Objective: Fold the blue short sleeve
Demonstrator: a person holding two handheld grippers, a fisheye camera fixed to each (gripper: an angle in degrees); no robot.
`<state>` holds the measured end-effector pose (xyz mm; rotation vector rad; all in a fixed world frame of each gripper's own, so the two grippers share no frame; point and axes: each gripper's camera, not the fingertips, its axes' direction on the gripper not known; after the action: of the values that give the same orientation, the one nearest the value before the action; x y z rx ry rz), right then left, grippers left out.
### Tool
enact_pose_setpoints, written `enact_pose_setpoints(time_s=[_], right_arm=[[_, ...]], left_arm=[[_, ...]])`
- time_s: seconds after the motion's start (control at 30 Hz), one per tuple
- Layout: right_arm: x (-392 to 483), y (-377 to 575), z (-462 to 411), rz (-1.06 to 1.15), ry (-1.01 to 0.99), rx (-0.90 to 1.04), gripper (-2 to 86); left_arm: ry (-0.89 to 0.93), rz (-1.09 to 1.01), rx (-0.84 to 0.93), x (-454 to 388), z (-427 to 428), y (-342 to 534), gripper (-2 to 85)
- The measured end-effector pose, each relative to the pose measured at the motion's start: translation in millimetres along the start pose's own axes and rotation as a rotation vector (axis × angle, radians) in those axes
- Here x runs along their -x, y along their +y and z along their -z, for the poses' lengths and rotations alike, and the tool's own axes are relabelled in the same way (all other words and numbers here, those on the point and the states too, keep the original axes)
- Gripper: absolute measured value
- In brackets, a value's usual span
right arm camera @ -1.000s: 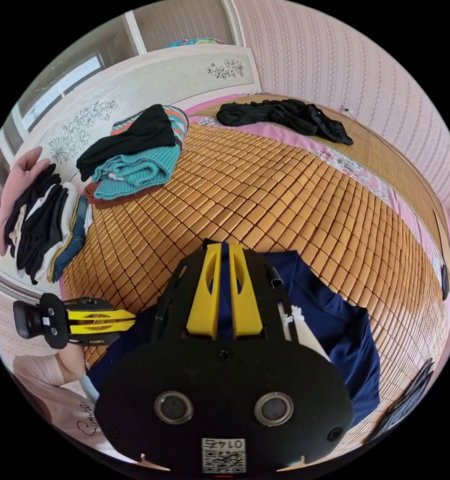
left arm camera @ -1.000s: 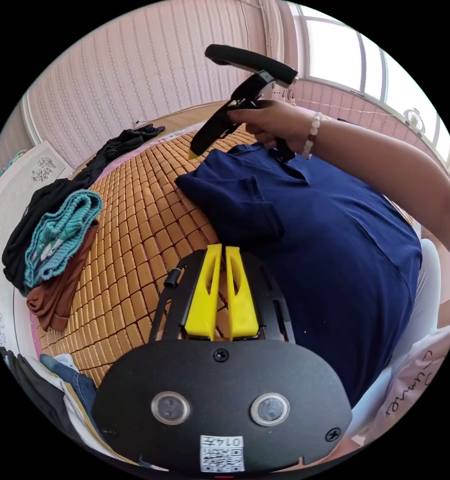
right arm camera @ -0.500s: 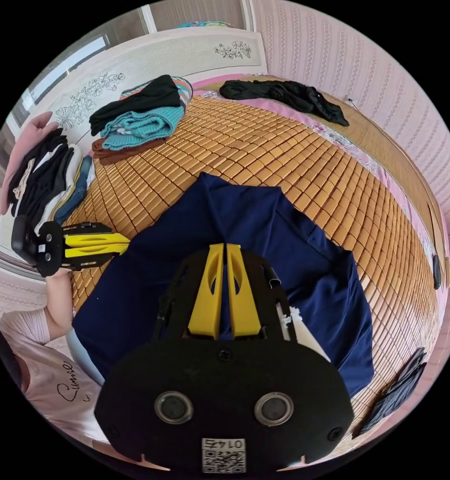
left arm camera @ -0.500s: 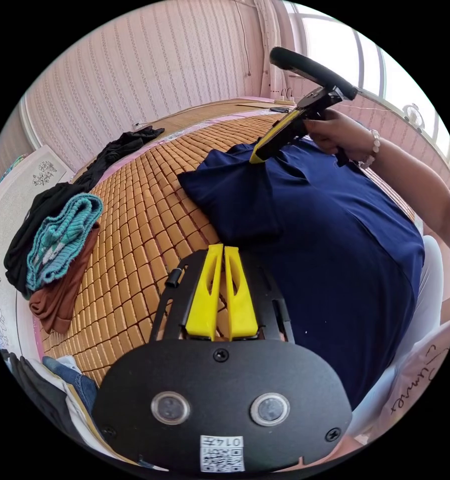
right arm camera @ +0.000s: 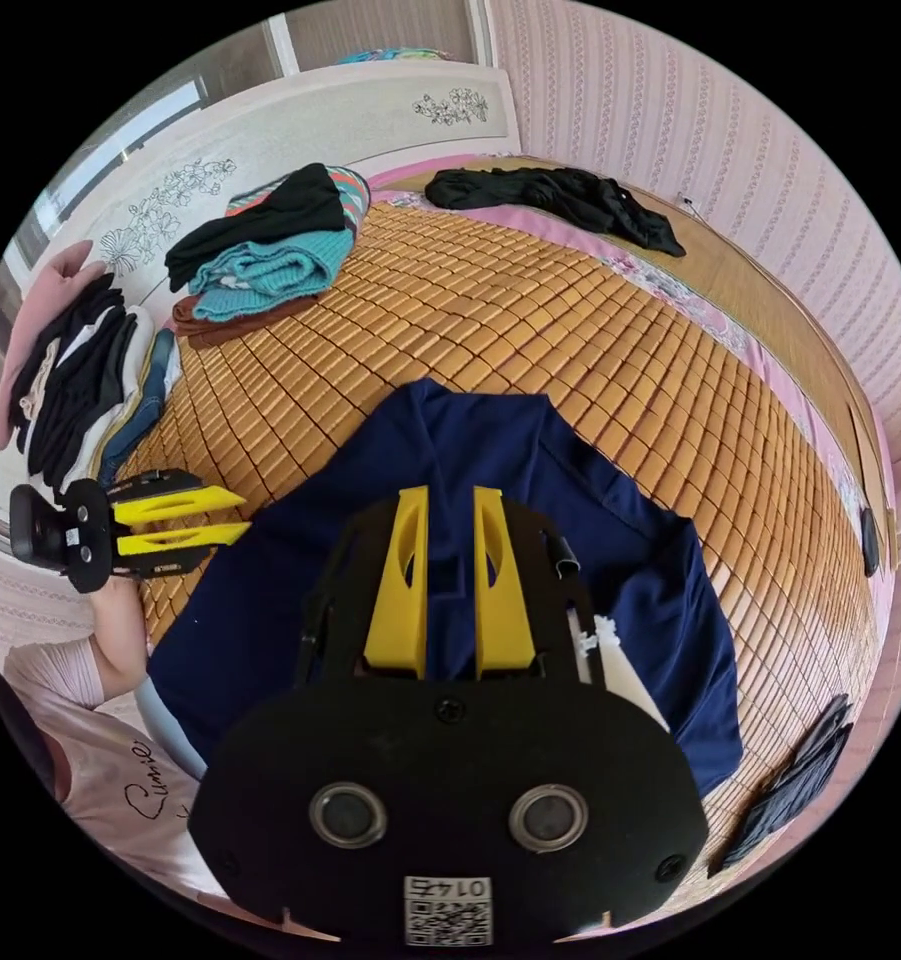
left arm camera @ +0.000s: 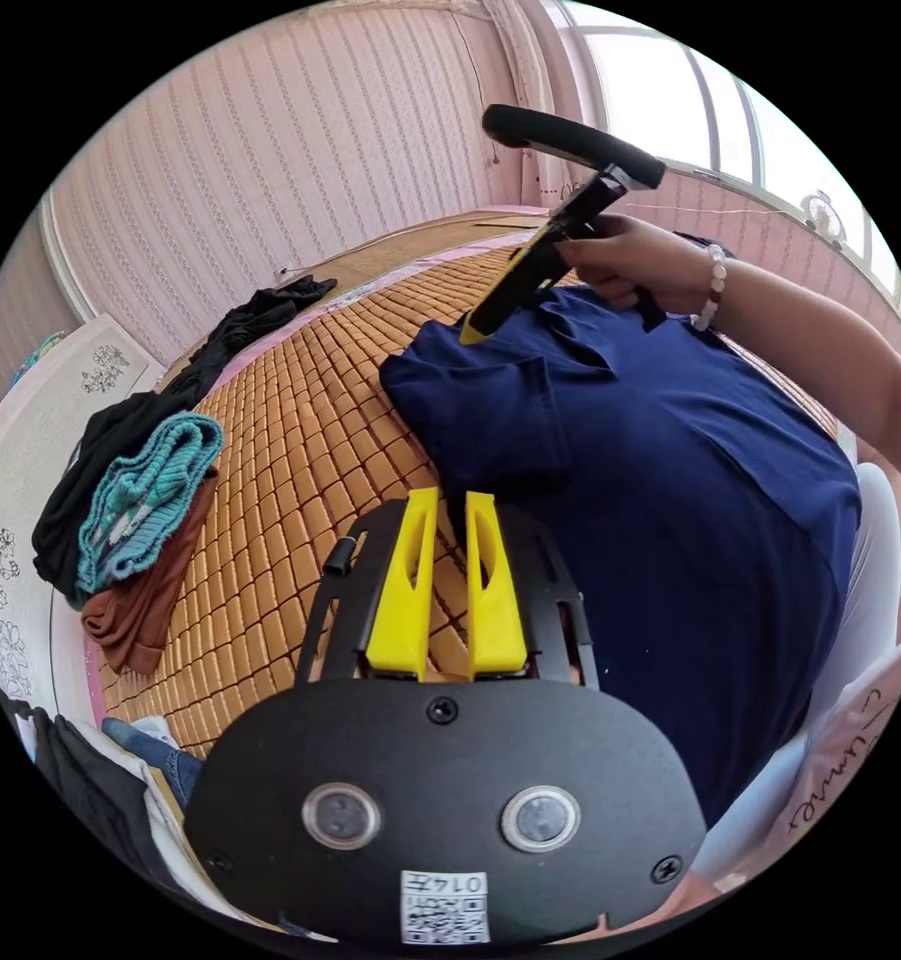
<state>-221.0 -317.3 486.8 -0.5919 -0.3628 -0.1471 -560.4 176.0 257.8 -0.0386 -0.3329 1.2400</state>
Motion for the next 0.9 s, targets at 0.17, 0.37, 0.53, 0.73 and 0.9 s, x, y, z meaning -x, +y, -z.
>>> enact_pose_setpoints(time_s=[0.17,0.37,0.53,0.73,0.9], right_arm=[[17.9,-39.4,-15.4,0.027,0.001,-0.048,9.8],[8.9,-55.5,-31.5,0.008,0.004,0.021,1.9],[-10.3,-41.4,-31.1,-0.036,-0.074,-0.025,5.3],[-28.2,15.4,29.6,-0.048,-0.027,-0.200,7.5],[-10.6,80.8,51.8,0.077,-0.161,-0.155,5.3]], left_arm=[[0.020,-0.008,0.038,-2.0,-12.9,-0.8,1.6],[-0.011,0.001,0.027,-0.6,-6.8,0.2,-0.9],[-0.030,0.000,0.082,1.2,-13.2,0.8,-1.0],[-0.046,0.027,0.071,8.9,-5.0,3.9,-0.9],[-0.003,0.030,-0.018,10.2,17.4,4.1,-0.2]])
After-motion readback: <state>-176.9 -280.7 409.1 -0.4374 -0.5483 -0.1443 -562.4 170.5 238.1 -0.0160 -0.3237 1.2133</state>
